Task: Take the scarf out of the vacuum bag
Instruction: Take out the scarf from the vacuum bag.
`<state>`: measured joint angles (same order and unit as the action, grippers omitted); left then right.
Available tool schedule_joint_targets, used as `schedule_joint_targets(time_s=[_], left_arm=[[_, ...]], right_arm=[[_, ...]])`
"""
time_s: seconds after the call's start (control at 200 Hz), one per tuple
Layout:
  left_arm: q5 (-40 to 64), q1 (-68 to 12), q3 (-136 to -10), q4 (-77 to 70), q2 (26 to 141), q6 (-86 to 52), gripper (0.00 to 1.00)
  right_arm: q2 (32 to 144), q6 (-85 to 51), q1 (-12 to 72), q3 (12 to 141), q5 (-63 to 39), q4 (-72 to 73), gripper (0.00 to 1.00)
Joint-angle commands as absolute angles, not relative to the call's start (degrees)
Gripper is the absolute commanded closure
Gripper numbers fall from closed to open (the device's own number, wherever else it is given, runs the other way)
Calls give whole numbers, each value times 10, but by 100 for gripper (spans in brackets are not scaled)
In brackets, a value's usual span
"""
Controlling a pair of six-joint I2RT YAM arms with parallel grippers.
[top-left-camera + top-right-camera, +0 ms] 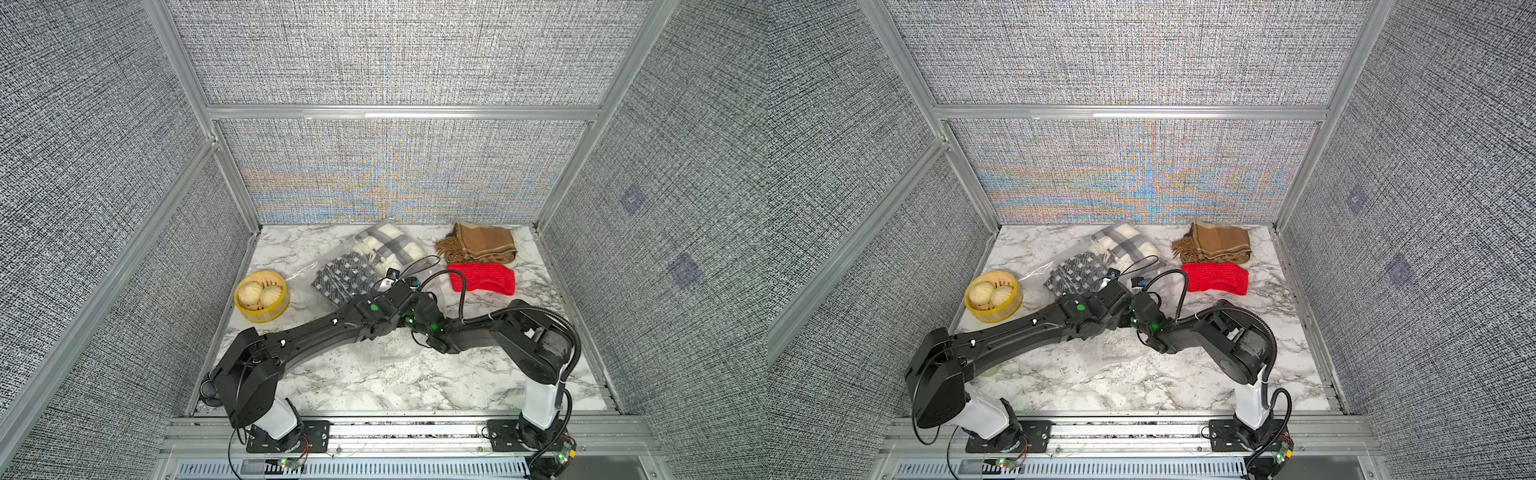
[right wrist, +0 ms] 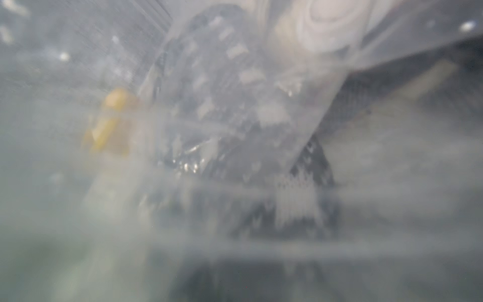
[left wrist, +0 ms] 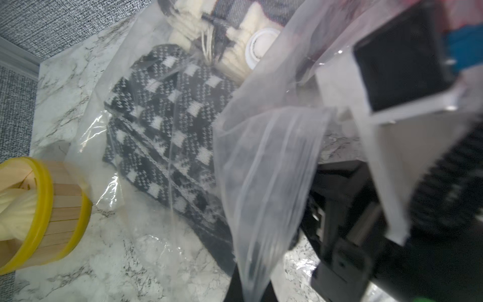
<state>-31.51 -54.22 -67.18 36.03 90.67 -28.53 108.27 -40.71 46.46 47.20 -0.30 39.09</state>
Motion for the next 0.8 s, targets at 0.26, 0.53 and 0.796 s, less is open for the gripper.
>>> schedule_joint_targets(time_s=[0.26,0.53,0.796], left_arm=[[-352,-521,-684,377,945,-297,100],[-364,-519,-693,395,951,-300,100],[-321,-519,-692,387,940,-296,100]], right_arm=[[1041,-389,409,447,-94,320,100],[1015,-378,358,439,-169,273,100],[952,-350,331,417,-164,193,100]])
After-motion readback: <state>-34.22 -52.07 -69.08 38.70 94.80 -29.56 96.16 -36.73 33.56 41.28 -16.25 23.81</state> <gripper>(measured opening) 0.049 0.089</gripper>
